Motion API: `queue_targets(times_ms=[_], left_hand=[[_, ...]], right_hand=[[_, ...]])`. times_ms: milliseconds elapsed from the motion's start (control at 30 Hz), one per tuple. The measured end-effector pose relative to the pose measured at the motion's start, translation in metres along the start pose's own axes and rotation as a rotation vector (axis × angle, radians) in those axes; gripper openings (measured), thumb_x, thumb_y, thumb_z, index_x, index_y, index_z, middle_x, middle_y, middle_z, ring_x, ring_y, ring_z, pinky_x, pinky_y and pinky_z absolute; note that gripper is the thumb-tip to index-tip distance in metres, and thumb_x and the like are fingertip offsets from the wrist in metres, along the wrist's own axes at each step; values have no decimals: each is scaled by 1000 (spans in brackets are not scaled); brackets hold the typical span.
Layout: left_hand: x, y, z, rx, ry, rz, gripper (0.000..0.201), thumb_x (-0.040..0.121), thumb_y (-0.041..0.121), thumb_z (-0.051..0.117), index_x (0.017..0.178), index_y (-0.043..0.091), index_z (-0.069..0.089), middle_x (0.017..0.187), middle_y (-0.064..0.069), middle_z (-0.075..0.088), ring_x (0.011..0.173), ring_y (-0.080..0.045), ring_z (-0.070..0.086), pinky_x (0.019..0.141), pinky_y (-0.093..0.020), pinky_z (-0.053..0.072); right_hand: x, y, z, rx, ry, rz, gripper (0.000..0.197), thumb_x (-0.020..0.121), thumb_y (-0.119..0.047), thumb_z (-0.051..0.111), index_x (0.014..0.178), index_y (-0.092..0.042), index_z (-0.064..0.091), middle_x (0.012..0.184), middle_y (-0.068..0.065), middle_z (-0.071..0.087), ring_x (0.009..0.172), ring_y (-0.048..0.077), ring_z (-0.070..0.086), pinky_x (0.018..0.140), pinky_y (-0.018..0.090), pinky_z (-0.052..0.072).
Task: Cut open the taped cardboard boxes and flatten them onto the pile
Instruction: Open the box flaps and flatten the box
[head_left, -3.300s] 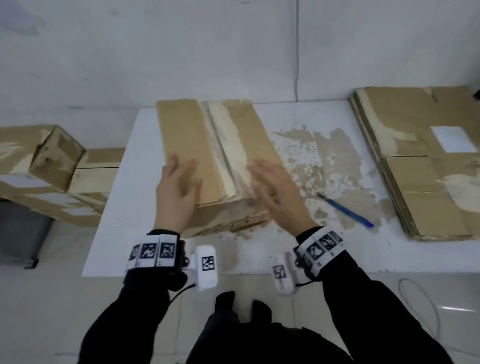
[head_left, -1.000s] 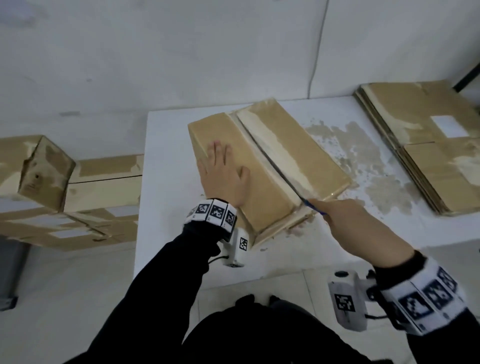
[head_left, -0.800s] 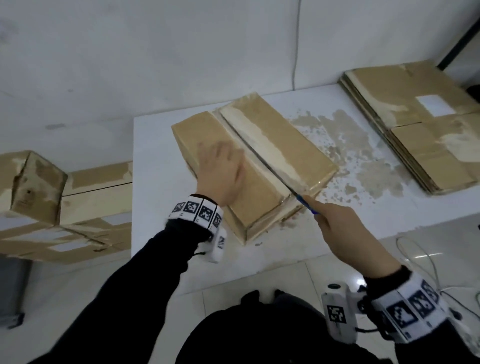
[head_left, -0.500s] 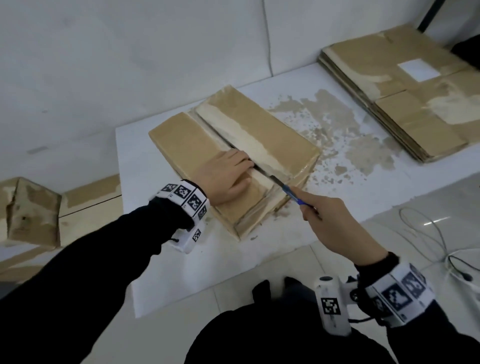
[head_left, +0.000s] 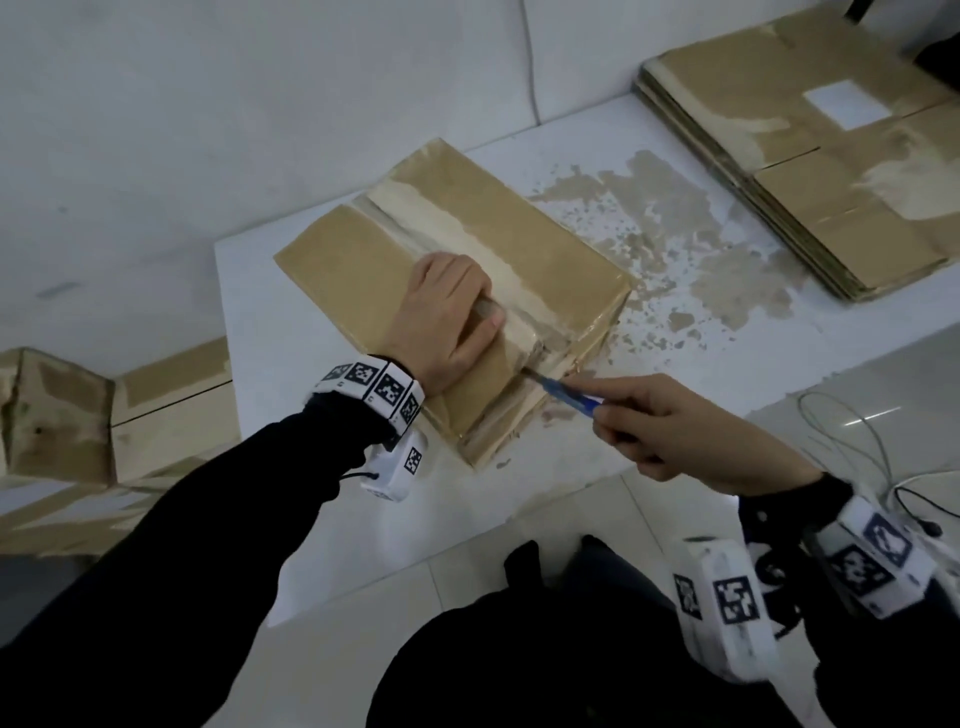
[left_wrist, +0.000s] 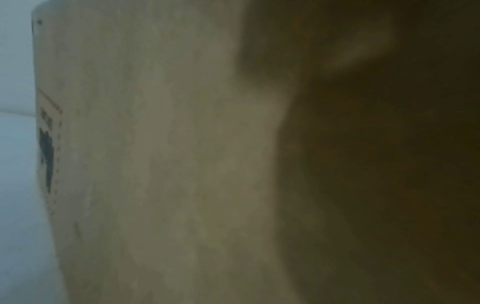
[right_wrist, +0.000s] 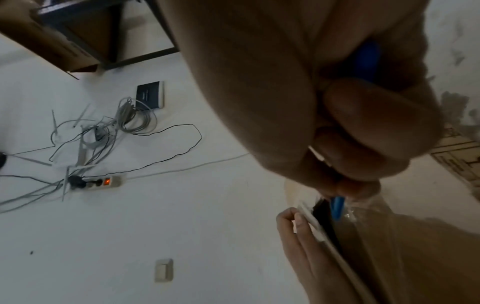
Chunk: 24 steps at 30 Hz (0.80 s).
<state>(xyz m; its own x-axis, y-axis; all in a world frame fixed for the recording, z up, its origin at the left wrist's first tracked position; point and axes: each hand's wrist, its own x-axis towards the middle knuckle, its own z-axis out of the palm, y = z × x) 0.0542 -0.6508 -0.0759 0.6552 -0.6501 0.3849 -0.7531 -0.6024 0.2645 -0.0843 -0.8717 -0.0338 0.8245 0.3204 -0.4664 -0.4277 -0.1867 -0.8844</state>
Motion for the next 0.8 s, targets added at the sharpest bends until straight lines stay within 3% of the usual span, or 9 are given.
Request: queue_targets(times_ms=[167,267,367,433,500,567,600,700,800], left_hand=[[5,-3,5,190,-127,40,35,92,38,35,90,10,56,90,-5,55,91,-27,52,104,-42,23],[13,13,-2,392,-248,12,39,95,33,32,91,9,62,95,-8,60,100,-30,51,106,-43,20],[17,32,-1,406,-459,-269,37,99,30,30,106,12,62,120,-5,54,116,-27,38,104,-41,22],[17,30,4,20,-518,-604,36,99,31,35,120,17,60,140,-4,40,126,-29,33,107,-43,25],[22,32,6,-561,-328,-963,36,98,32,46,128,17,59,147,2,38,129,-23,39,107,-34,31],[27,42,7,-877,-48,-1200,40,94,28,58,130,10,57,137,7,47,120,-15,48,89,-19,38],[30,47,9,-910,65,-1257,36,91,27,63,122,8,62,128,5,52,115,-15,52,84,-18,40],[38,53,18,-791,223,-1324,23,79,32,75,62,19,66,92,-3,70,100,-27,64,88,-34,51],[43,53,25,-770,255,-1385,29,75,31,77,52,21,61,73,-4,70,81,-27,68,85,-41,55]], right_hand=[[-6,7,-15,-517,403,-191,43,96,-12,48,128,-41,53,71,-8,63,45,8,36,44,18,31],[-1,4,-18,-649,435,-278,43,96,-8,49,129,-36,53,60,-21,48,49,-2,46,47,10,35],[10,7,-19,-637,346,-276,43,95,-5,50,132,-26,53,70,-26,38,57,-21,47,55,3,38],[17,13,-22,-605,310,-287,43,95,-5,51,132,-26,53,78,-26,40,60,-23,46,57,2,38],[24,20,-27,-558,279,-284,42,95,-7,52,129,-33,53,80,-20,45,59,-12,47,58,8,38],[28,27,-31,-517,256,-278,42,96,-11,52,127,-39,54,77,-8,47,53,3,40,56,16,35],[27,27,-33,-499,241,-291,41,96,-12,52,127,-39,54,75,-8,47,51,5,37,55,16,34],[17,21,-37,-611,158,-377,43,96,-10,52,128,-39,52,76,-20,53,53,2,45,53,11,36],[15,16,-39,-883,166,-434,49,97,-11,49,136,-40,41,78,-11,50,64,7,48,56,19,38]])
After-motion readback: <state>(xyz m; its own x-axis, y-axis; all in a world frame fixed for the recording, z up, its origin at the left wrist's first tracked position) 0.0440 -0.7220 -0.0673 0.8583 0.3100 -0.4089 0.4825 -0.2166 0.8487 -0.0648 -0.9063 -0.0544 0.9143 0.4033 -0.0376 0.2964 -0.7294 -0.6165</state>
